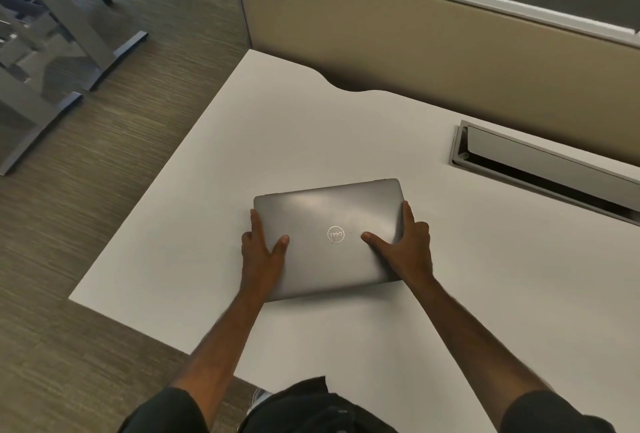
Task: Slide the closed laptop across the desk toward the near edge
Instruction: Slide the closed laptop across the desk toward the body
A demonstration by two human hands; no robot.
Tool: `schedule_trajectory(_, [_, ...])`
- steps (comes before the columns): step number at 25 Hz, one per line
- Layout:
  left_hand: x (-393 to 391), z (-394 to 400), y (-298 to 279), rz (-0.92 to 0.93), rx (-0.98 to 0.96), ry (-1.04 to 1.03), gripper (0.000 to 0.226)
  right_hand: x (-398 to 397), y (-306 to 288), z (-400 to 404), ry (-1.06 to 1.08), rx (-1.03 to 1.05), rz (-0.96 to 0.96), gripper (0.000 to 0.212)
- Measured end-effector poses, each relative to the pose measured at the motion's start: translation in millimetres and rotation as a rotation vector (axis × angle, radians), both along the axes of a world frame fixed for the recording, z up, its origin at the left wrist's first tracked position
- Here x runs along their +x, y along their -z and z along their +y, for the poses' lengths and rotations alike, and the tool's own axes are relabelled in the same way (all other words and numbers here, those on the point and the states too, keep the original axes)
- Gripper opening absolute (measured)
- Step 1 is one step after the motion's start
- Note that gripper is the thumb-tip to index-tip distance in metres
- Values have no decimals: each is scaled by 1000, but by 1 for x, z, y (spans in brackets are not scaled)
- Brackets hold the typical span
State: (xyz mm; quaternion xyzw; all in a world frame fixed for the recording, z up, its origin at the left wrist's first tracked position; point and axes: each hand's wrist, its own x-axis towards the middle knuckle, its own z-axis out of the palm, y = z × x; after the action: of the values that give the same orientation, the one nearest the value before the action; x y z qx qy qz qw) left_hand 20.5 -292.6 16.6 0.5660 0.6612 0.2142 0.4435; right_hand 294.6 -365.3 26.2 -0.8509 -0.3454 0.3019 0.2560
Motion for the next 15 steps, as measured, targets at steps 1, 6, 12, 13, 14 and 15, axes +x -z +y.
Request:
schedule_trajectory(1, [0,-5,0,2,-7,4,88,-1,2,-7,8,-4,3,124])
schedule_trajectory(6, [1,-29,4,9,-25,19,90,-2,11,-35,32,-21,17,123])
schedule_trajectory(12, [5,-53,5,-9,-84,2,93,-2,20,-65,67,-34,28,121])
schedule_trajectory(13, [6,-55,5,-8,-96,-6,93,-2,22,-69,70,-32,24,121])
schedule_trajectory(14, [7,-57,5,-1,-104,-10,92,-2,23,-72,75,-28,24,121])
schedule_trajectory(15, [7,-59,6,10,-106,-10,91,-2,24,-76,80,-25,26,121])
